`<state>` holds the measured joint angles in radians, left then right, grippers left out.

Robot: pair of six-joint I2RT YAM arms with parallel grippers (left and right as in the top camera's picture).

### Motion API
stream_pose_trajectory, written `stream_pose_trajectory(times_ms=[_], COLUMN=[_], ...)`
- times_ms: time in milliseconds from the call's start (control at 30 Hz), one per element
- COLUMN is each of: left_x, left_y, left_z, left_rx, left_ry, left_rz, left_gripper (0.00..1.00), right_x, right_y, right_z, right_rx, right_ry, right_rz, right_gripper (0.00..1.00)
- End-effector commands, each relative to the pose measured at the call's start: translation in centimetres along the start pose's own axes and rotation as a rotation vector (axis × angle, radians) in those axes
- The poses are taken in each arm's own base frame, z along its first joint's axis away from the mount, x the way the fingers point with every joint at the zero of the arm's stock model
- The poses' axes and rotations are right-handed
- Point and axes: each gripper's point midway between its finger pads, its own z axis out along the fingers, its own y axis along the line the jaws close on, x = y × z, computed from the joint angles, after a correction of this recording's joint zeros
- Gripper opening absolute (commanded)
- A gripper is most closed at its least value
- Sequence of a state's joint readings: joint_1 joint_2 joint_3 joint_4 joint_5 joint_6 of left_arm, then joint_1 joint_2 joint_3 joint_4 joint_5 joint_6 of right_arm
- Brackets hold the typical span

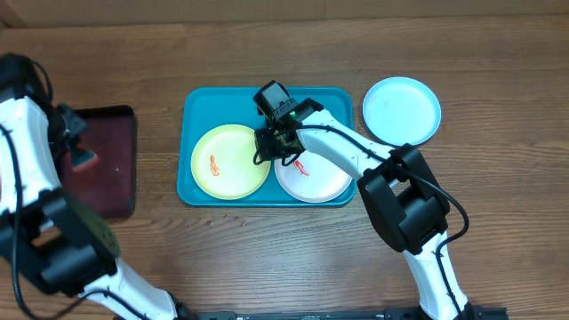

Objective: Clean dirty plates on tray and stack at the side

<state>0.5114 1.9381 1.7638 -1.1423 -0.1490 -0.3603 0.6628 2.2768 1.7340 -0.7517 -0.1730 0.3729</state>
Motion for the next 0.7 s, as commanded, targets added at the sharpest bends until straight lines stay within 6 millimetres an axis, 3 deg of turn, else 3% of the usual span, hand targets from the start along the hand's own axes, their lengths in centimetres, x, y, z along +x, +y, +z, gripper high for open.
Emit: stream_pose_trajectory(times_ms=[0, 200, 300, 500, 667], left_x=[-0.2, 5.1, 7.9, 12.9, 15.9], left_y=[-1.5, -8.5, -10.8, -14.3, -16.3], left_z=[-2.7, -2.6, -3.2, -4.7, -4.3], left_rx=[0.122, 0.505, 0.603, 0.625, 0.458], left_ry=[-0.015, 0.146, 0.210, 0.284, 0.289], left_rz=[0.004, 0.302, 0.393, 0.602, 0.634], left_gripper=[0.04, 0.04, 0.04, 0.05, 0.04], right_x=[1.4, 1.2, 1.3, 1.2, 1.0], right_y=[-0.8, -0.7, -0.7, -0.7, -0.6], right_z=[1.7, 1.7, 1.7, 1.7, 1.7], right_rx=[0.037, 0.033, 0.034, 0.032, 0.026], right_ry=[0.035, 0.027, 0.029, 0.025, 0.018], right_rz=[-0.003, -0.002, 0.022, 0.032, 0.068], right_gripper=[0.04, 0.04, 0.04, 0.04, 0.04])
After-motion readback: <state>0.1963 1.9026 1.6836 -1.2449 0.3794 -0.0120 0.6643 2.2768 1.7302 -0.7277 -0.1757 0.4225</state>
